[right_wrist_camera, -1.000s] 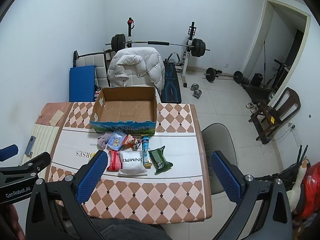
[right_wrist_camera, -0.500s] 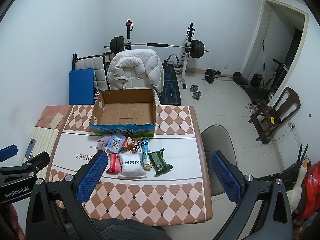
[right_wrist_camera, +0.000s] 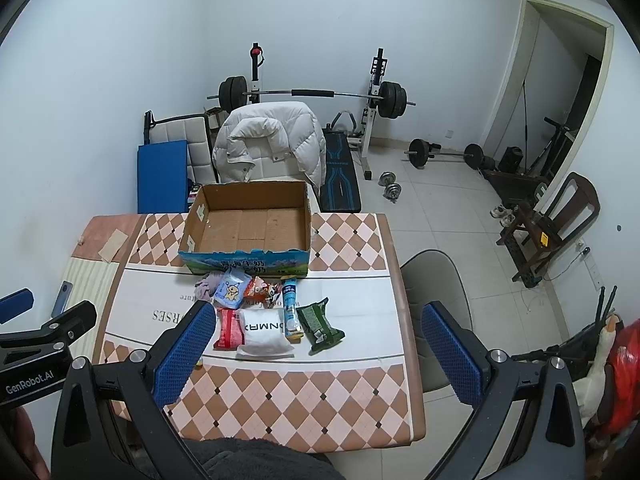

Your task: Organize soft objects

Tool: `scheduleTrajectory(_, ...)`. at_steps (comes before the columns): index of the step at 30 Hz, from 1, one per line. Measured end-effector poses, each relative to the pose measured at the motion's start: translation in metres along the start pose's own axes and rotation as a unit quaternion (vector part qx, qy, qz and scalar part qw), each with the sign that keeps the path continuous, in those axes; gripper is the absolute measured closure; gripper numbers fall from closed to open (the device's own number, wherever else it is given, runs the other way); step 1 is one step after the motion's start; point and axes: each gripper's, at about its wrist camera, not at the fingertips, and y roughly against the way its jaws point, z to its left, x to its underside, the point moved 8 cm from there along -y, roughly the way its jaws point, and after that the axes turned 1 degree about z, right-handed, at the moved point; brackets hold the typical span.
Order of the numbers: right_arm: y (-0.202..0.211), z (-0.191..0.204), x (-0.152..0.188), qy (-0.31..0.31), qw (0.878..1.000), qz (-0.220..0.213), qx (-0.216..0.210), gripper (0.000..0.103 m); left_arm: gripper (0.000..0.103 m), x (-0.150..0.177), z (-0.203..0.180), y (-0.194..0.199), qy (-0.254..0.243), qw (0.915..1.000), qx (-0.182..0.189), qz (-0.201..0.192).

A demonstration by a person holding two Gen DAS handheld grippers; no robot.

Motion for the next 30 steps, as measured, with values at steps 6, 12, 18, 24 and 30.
scheduleTrajectory(6,0.002,0.0,-0.006,-0.001,1.0,-0.003,0.0,0.0,0.0,0.0,0.0,0.001,0.0,1.0,-0.001,-0.001)
scheduleTrajectory(12,0.003,-0.001,-0.005,-0.002,1.0,-0.004,-0.001,0.0,0.0,0.0,0.001,0.001,0.0,1.0,-0.001,-0.003)
scheduleTrajectory(18,0.004,-0.002,-0.006,-0.003,1.0,-0.005,0.002,0.0,0.0,0.001,0.001,0.001,0.0,1.0,-0.001,-0.003)
scheduleTrajectory(24,0.01,-0.003,-0.011,-0.004,1.0,-0.008,0.004,0.0,0.0,0.0,-0.007,0.006,0.0,1.0,0.001,-0.006)
scheduleTrajectory(30,0.014,-0.005,-0.012,-0.004,1.0,-0.009,0.003,0.0,0.0,-0.001,-0.007,0.006,0.0,1.0,0.001,-0.007)
